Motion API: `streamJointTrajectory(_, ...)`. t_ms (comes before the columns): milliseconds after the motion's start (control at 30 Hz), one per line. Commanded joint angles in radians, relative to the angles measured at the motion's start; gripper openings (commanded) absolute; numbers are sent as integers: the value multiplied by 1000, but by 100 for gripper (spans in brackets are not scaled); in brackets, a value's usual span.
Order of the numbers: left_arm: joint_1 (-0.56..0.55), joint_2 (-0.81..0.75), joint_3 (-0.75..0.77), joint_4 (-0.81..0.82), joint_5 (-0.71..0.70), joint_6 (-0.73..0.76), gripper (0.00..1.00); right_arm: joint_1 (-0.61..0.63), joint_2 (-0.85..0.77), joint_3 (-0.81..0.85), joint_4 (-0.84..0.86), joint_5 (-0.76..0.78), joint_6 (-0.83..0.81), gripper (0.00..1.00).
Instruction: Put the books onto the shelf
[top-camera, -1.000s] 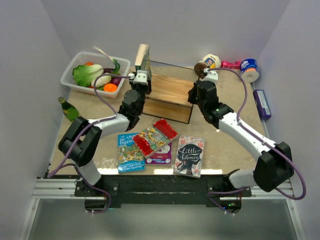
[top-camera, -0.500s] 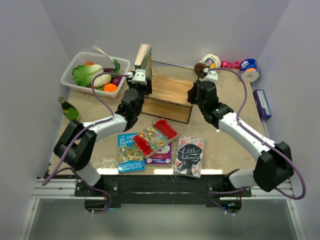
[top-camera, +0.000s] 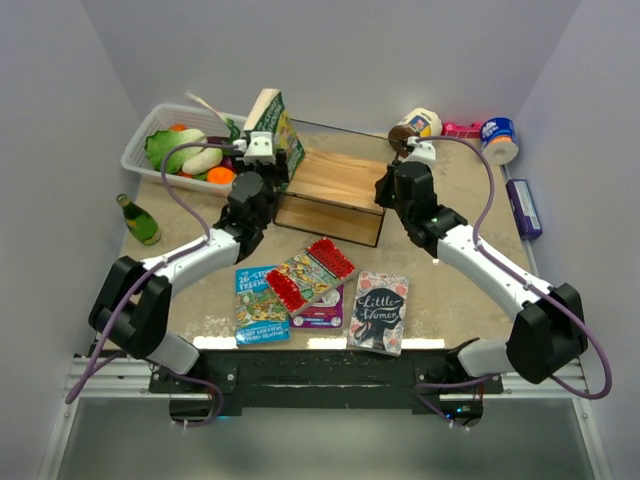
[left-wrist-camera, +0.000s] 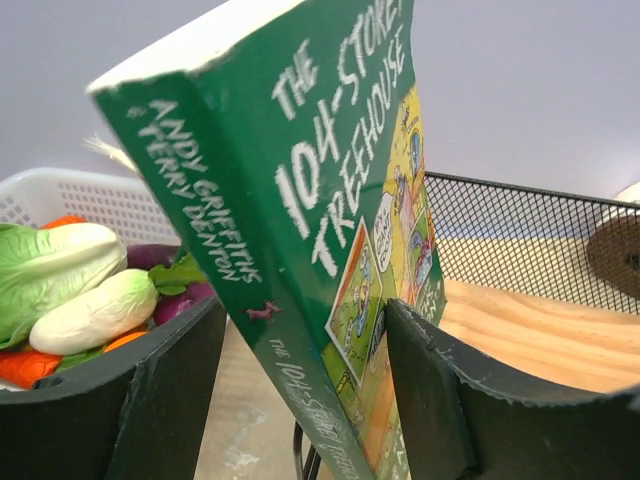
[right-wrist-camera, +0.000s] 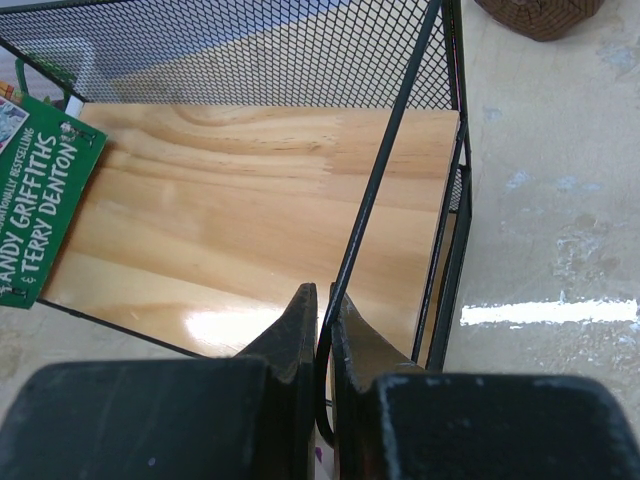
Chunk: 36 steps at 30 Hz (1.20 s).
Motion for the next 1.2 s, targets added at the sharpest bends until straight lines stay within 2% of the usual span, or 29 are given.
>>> streamJointTrajectory(0,11,-76,-24,-30,-89,-5,70,-5,7,-7,-59,-22,5,4)
streamJointTrajectory(167,11,-85,-32,-15,-69,7,70,-5,2,-9,-57,-25,5,6)
streamJointTrajectory(267,11,-77,-35,13,-36,33,66,-5,4,-13,-56,-29,5,5)
streamJointTrajectory(367,10,-88,-58,79,21,71,53,-5,5,-16,-47,-31,5,4)
streamJointTrajectory(467,8,-96,-64,122,64,96,35,-5,10,-16,-42,-37,5,3)
streamJointTrajectory(600,10,-86,-47,140,135,124,0,-7,13,-18,-36,-42,3,2)
streamJointTrajectory(700,8,-73,-46,182,158,136,0,-5,16,-23,-28,-45,2,2)
streamJointTrajectory(933,8,61,-60,396,162,144,0,-5,28,-33,-13,-60,5,0)
streamJointTrajectory(1067,10,96,-81,420,143,107,0,-5,27,-42,-8,-60,2,0)
streamJointTrajectory(1167,10,125,-78,427,112,110,6,-5,27,-42,-8,-63,-3,0)
